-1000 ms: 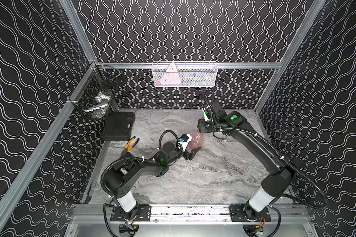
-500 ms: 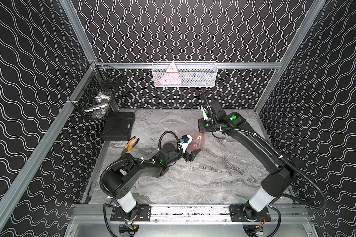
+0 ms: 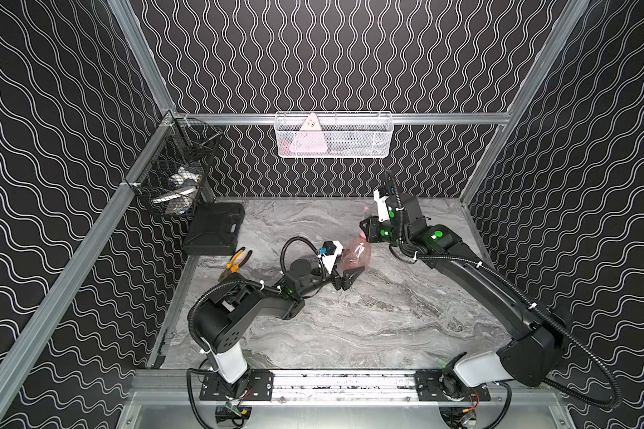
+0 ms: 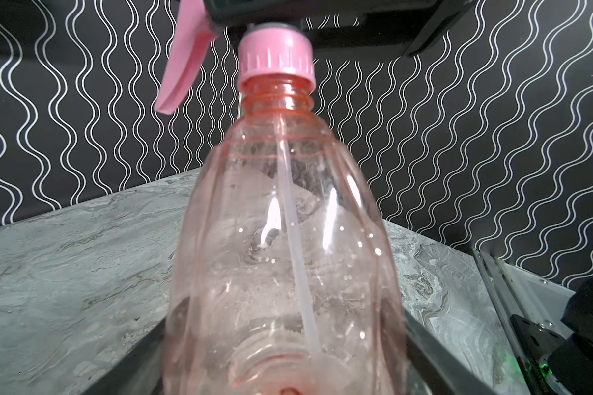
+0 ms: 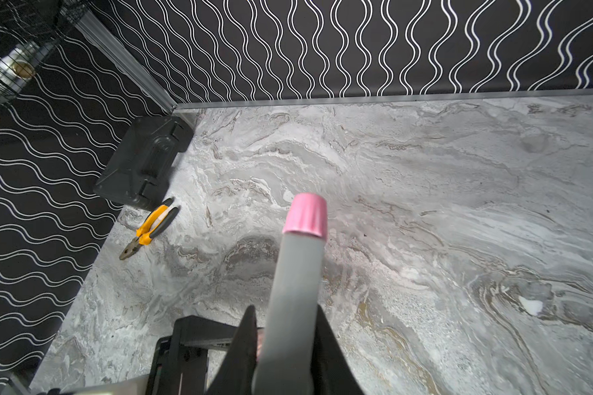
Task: Attach spray nozzles to spray bottles
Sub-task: Insert the spray nozzle into the spray bottle.
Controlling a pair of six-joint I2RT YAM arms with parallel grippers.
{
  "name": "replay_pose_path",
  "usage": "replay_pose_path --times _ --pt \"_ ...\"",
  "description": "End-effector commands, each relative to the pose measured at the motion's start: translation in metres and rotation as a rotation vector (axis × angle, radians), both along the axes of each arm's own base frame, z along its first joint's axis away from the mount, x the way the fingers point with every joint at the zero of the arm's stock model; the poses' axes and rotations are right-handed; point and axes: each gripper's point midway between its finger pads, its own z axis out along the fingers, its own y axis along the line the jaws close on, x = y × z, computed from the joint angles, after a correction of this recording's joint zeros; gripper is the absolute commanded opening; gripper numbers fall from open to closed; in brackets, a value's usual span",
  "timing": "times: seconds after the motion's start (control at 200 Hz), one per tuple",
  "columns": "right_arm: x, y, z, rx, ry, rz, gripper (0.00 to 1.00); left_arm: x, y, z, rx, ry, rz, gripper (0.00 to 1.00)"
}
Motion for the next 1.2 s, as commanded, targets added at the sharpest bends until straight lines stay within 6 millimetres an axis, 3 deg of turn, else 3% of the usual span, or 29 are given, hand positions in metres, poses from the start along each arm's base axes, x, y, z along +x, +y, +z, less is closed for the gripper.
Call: replay_pose_path --times 0.0,0.175,0.4,0.656,0.846,1.076,1.136,1.196 --pt "-0.003 -0.001 -0.009 0.014 0.047 -0.026 0.16 0.008 0.012 0.043 -0.124 -0.105 0.066 0.54" --pt "-0.005 0.002 -0.014 0.077 0.057 -0.039 0.16 0.01 0.015 0.045 -0.188 -0.109 0.082 0.53" --pt "-0.008 0.003 -0.013 0.042 0.084 -0.066 0.16 0.016 0.014 0.041 -0.132 -0.113 0.107 0.51" --pt "-0.007 -0.002 -0.023 -0.074 0.177 -0.227 0.13 0.016 -0.002 0.028 0.073 -0.172 0.157 0.51" --pt "-0.013 -0.013 -0.03 -0.078 0.306 -0.413 0.11 0.018 0.004 0.025 0.101 -0.198 0.205 0.51" --pt "-0.022 -0.017 -0.037 -0.152 0.444 -0.588 0.01 0.015 -0.001 0.013 0.149 -0.201 0.197 0.51" --pt "-0.024 -0.018 -0.034 -0.183 0.441 -0.617 0.02 0.015 0.0 0.011 0.145 -0.196 0.198 0.52" --pt "-0.023 -0.016 -0.03 -0.193 0.432 -0.605 0.11 0.013 0.0 0.009 0.138 -0.193 0.193 0.52"
